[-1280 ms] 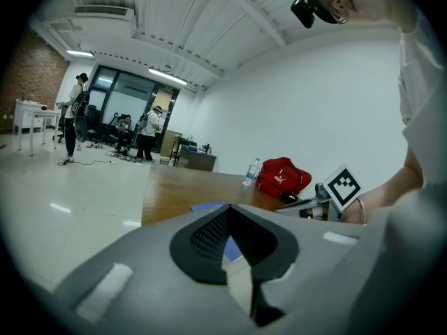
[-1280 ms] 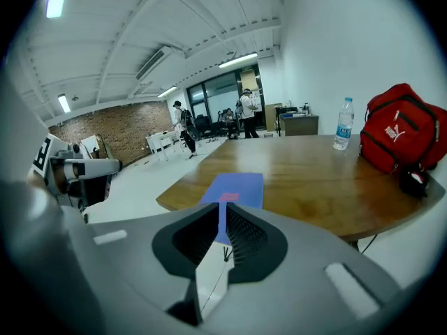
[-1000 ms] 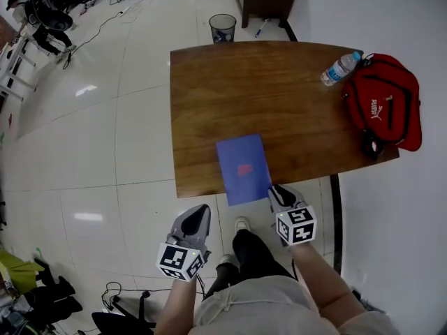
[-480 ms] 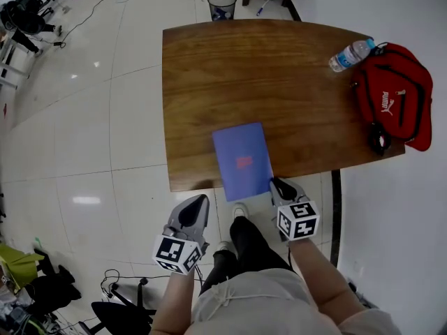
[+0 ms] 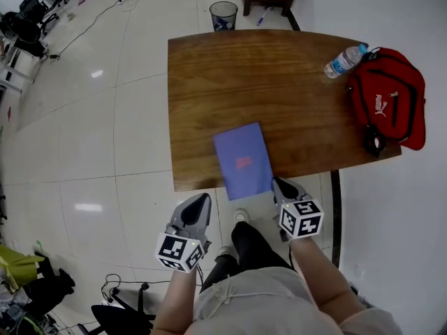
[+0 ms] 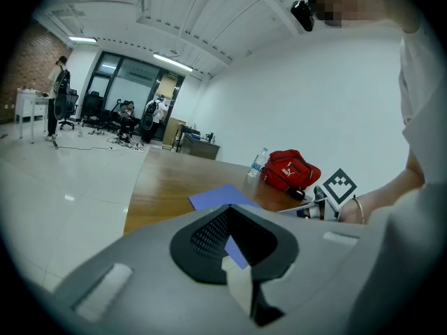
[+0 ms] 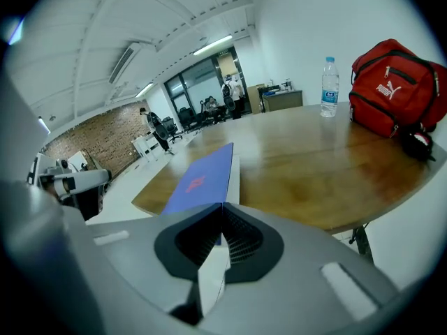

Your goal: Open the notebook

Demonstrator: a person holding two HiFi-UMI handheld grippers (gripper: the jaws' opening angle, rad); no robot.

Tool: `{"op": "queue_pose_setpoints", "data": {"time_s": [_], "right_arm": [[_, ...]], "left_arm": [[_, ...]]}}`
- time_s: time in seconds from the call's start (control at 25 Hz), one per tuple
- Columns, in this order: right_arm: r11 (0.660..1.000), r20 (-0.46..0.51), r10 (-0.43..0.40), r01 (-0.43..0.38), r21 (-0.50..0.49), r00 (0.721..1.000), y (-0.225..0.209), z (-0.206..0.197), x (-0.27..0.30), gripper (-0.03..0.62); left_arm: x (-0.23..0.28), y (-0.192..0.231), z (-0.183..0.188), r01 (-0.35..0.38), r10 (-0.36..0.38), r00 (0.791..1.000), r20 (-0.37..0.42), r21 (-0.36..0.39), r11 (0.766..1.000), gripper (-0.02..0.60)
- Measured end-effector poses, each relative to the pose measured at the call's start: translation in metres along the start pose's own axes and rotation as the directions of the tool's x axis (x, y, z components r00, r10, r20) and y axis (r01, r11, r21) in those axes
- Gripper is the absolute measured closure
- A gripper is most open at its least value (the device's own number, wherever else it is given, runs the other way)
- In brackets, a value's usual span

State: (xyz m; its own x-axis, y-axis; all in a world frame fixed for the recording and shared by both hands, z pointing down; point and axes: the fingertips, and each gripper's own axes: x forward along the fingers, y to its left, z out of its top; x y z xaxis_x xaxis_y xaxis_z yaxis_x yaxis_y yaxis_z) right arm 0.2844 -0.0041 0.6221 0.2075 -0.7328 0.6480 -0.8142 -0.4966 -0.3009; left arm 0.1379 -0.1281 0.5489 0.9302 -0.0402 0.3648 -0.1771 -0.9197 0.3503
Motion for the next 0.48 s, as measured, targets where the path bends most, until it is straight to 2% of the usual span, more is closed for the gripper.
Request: {"op": "queue_pose_setpoints", "data": {"time_s": [0.2, 0.48], "right_arm": [[0.999, 0.059, 0.031, -0.029, -0.023, 0.998, 0.027, 0.026, -0.017, 0.583], [0.984, 0.112, 0.163, -0.153, -0.091, 0.980, 0.104, 0.062, -0.034, 0.583]], "left_arm": [[-0.017, -0.009, 0.012, -0.009, 0.008, 0.999, 0.045, 0.014, 1.000, 0.575], [-0.060, 0.012, 0.042, -0.098, 0.093, 0.986, 0.140, 0.031, 0.995, 0.575]]}}
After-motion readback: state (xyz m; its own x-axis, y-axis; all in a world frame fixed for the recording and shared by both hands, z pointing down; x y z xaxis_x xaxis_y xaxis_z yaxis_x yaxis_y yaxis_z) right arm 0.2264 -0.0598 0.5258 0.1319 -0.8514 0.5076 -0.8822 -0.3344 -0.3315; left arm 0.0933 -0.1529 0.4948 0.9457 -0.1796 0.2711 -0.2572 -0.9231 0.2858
